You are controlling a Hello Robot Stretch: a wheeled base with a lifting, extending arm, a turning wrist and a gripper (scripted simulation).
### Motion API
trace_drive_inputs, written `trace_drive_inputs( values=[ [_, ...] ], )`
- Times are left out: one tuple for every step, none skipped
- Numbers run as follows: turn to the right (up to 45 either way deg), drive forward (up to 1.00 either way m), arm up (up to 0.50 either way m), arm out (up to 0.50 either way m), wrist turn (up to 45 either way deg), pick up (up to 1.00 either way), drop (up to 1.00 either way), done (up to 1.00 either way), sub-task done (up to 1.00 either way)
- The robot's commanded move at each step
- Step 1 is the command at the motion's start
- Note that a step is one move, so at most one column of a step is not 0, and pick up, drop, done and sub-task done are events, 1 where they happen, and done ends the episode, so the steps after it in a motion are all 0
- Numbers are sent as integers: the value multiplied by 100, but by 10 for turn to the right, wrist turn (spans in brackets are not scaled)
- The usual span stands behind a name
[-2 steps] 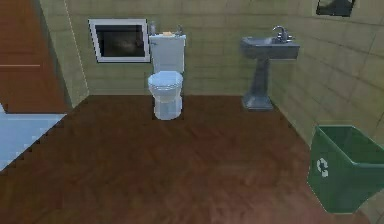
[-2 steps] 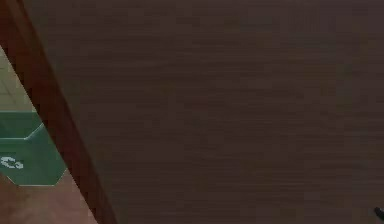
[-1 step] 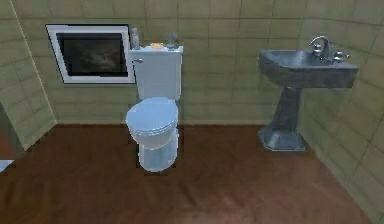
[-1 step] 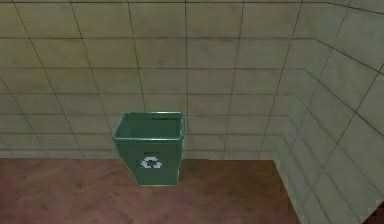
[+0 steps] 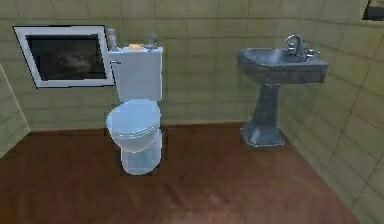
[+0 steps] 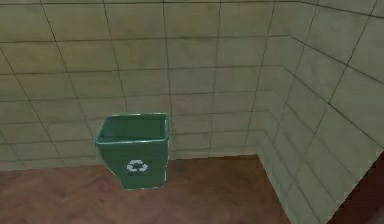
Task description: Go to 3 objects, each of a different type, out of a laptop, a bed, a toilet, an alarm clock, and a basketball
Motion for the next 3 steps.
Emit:
trace_drive_inputs(
  values=[
    [0,80,0,0,0,0,0,0,0],
    [-240,0,0,0,0,0,0,0,0],
    [0,0,0,0,0,0,0,0,100]
  ],
)
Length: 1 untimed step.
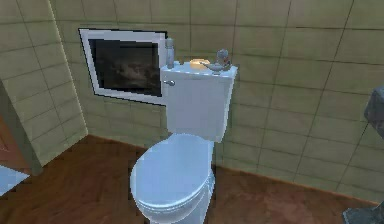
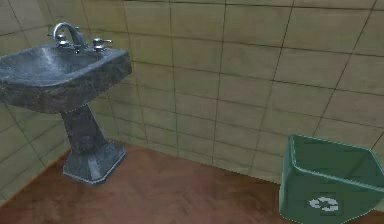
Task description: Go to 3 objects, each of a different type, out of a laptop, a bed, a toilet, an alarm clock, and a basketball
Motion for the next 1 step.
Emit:
trace_drive_inputs(
  values=[
    [-450,0,0,0,0,0,0,0,0]
  ],
)
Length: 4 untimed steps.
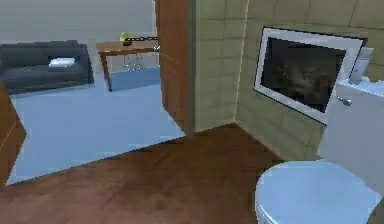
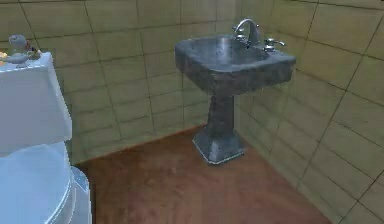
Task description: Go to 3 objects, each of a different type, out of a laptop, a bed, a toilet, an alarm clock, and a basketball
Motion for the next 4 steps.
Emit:
trace_drive_inputs(
  values=[
    [-450,0,0,0,0,0,0,0,0],
    [-450,0,0,0,0,0,0,0,0],
    [-90,0,0,0,0,0,0,0,0],
    [0,100,0,0,0,0,0,0,0]
  ],
)
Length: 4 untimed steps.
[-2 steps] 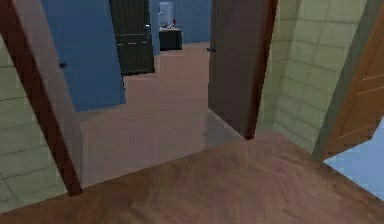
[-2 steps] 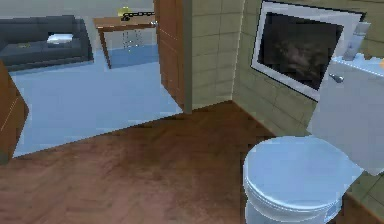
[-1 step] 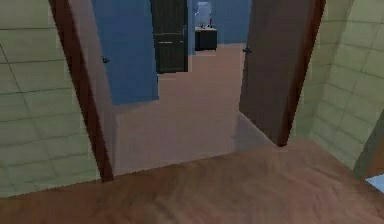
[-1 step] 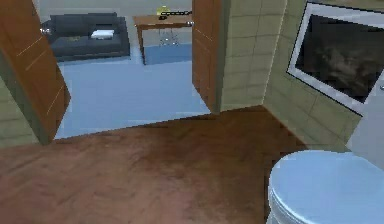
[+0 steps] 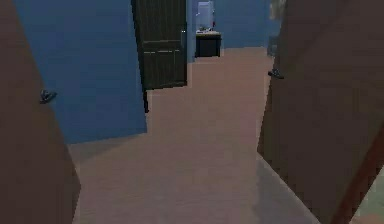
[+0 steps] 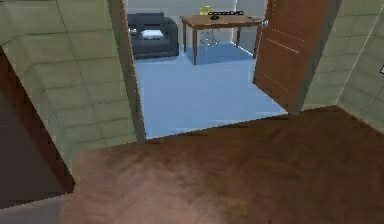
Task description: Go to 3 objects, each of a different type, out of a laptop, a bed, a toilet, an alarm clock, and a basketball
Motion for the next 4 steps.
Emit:
trace_drive_inputs(
  values=[
    [0,100,0,0,0,0,0,0,0],
    [0,80,0,0,0,0,0,0,0],
    [180,0,0,0,0,0,0,0,0],
    [0,100,0,0,0,0,0,0,0]
  ],
)
